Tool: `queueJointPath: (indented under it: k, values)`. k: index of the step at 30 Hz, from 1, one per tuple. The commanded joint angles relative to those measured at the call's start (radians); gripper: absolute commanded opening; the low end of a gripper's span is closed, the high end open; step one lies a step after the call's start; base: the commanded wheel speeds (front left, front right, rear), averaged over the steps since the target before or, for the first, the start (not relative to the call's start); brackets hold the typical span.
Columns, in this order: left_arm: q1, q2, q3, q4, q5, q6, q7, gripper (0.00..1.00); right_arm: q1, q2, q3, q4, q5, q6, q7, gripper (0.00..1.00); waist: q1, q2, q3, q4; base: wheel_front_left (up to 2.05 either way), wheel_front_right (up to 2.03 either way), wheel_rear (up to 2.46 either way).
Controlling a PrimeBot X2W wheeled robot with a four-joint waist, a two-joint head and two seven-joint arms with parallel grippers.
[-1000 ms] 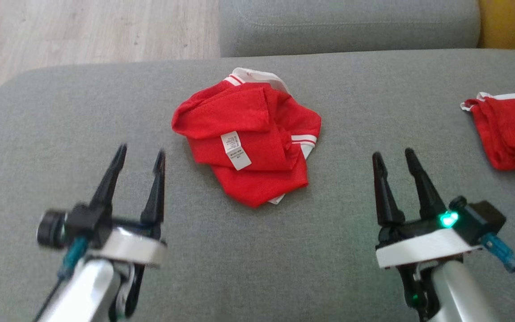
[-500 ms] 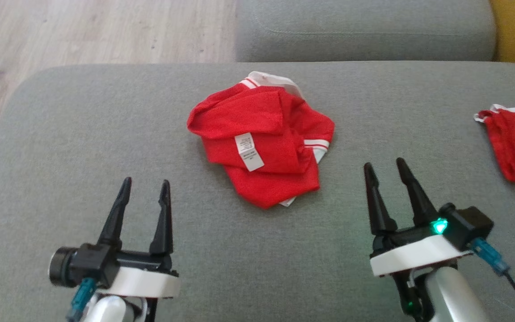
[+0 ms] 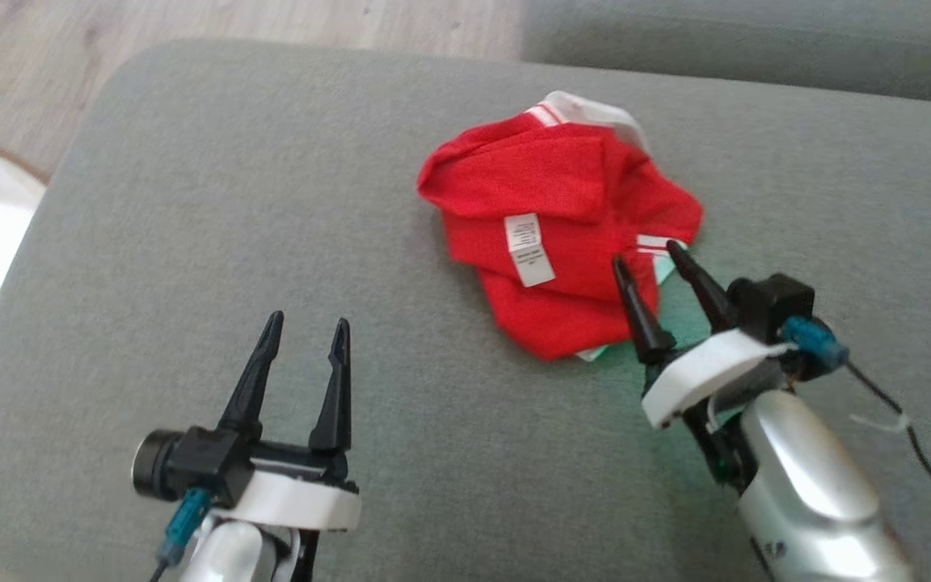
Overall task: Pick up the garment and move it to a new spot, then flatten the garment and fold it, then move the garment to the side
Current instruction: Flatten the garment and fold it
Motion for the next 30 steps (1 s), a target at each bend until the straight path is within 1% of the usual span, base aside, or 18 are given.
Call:
queueJointPath:
  k: [1,5,6,14,15,16,20,24,27,28,30]
  values:
    - [-0.063,-0.005,0.048,-0.025,0.012,-0.009,-0.009,1.0,-0.058,-0.005,0.023,0.001,0.011,-0.001,-0.002,1.0,-0.0002,-0.0001,0.029,0.034,0.0,0.0,0.0]
    - [-0.074,-0.03,0.062,-0.014,0.029,-0.029,-0.009,1.0,-0.128,-0.014,0.042,0.099,0.03,-0.001,0.0,1.0,-0.0002,-0.0001,0.048,0.059,0.0,0.0,0.0]
    - [-0.074,-0.03,0.062,-0.014,0.029,-0.029,-0.009,1.0,-0.128,-0.014,0.042,0.099,0.03,-0.001,0.0,1.0,-0.0002,-0.0001,0.048,0.059,0.0,0.0,0.0]
    - [-0.089,-0.064,0.09,-0.003,0.057,-0.06,-0.009,1.0,-0.224,-0.016,0.142,0.254,0.085,-0.001,0.018,1.0,-0.0002,-0.0001,0.077,0.075,0.0,0.0,0.0]
    - [-0.09,-0.068,0.092,-0.001,0.06,-0.063,-0.009,1.0,-0.232,-0.014,0.156,0.266,0.096,-0.001,0.019,0.65,-0.0002,-0.0001,0.078,0.074,0.0,0.0,0.0]
    - [-0.09,-0.07,0.094,0.001,0.063,-0.066,-0.009,1.0,-0.241,-0.011,0.172,0.274,0.105,-0.001,0.013,0.0,-0.0002,-0.0001,0.078,0.073,0.0,0.0,0.0]
    - [-0.088,-0.078,0.11,0.009,0.074,-0.073,-0.009,1.0,-0.278,-0.007,0.209,0.28,0.139,-0.001,-0.044,0.0,-0.0002,-0.0001,0.071,0.051,0.0,0.0,0.0]
    - [-0.081,-0.082,0.126,0.01,0.084,-0.082,-0.009,1.0,-0.309,-0.024,0.189,0.26,0.157,-0.001,-0.088,0.0,-0.0002,-0.0001,0.055,0.013,0.0,0.0,0.0]
    - [-0.076,-0.085,0.135,0.006,0.091,-0.087,-0.009,1.0,-0.325,-0.063,0.127,0.226,0.162,-0.001,-0.102,0.0,-0.0002,-0.0001,0.043,-0.022,0.0,0.0,0.0]
    - [-0.073,-0.086,0.14,0.003,0.095,-0.089,-0.009,1.0,-0.332,-0.102,0.073,0.205,0.156,-0.001,-0.105,0.0,-0.0002,-0.0001,0.036,-0.045,0.0,0.0,0.0]
    - [-0.071,-0.088,0.142,0.003,0.099,-0.093,-0.009,1.0,-0.333,-0.145,0.005,0.193,0.142,-0.001,-0.107,0.0,-0.0002,-0.0001,0.029,-0.064,0.0,0.0,0.0]
